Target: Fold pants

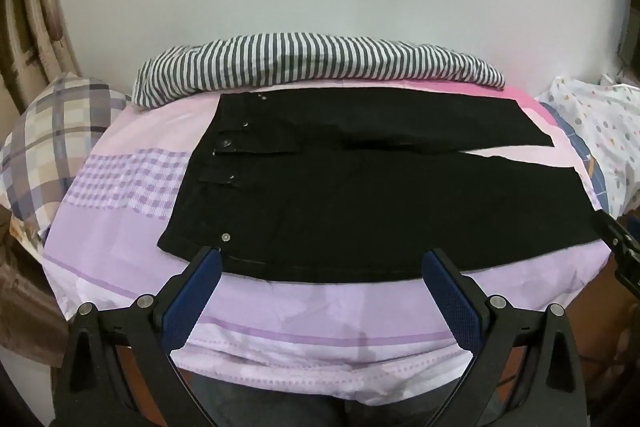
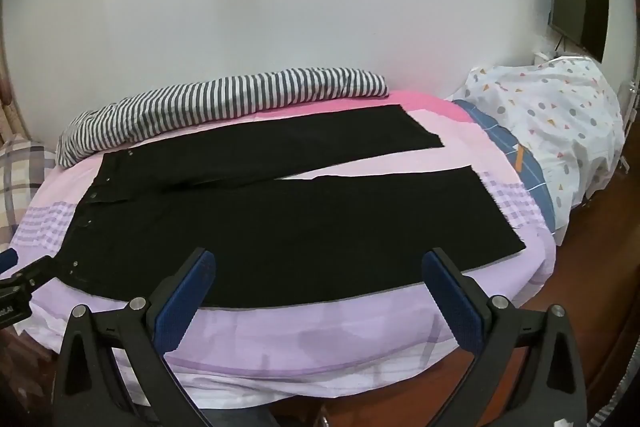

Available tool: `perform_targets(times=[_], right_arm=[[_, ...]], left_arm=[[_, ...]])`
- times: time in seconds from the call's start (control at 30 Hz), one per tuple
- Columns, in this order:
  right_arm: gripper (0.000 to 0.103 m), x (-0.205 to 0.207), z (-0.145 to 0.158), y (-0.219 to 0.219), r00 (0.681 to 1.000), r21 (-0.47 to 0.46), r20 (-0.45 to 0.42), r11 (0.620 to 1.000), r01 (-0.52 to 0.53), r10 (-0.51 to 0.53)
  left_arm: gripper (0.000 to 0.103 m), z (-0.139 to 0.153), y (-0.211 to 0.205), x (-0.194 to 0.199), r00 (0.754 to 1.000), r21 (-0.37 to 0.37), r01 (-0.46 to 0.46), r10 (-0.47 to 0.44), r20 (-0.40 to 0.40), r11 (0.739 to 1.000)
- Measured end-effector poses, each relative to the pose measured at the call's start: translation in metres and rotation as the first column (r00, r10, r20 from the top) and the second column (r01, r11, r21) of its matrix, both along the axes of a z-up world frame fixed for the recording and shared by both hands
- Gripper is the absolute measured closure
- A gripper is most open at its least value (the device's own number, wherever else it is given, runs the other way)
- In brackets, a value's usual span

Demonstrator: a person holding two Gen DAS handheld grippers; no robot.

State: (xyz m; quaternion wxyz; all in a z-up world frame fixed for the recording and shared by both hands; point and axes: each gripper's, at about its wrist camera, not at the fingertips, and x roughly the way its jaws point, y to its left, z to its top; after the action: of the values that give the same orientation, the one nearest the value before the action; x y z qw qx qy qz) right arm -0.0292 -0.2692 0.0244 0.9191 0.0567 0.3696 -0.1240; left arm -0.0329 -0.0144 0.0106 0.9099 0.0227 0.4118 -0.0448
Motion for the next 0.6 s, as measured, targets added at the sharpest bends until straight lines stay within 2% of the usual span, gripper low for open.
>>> perform_targets(times=[0.6], right_arm=[[0.000,-0.025,0.007,0.004,0.998,-0.044,0.068,0.999,0.005,-0.002]], left_arm=[[0.003,0.002,-0.012,-0.032,0.995,0.019,0.053,-0.055,0.085,0.998]])
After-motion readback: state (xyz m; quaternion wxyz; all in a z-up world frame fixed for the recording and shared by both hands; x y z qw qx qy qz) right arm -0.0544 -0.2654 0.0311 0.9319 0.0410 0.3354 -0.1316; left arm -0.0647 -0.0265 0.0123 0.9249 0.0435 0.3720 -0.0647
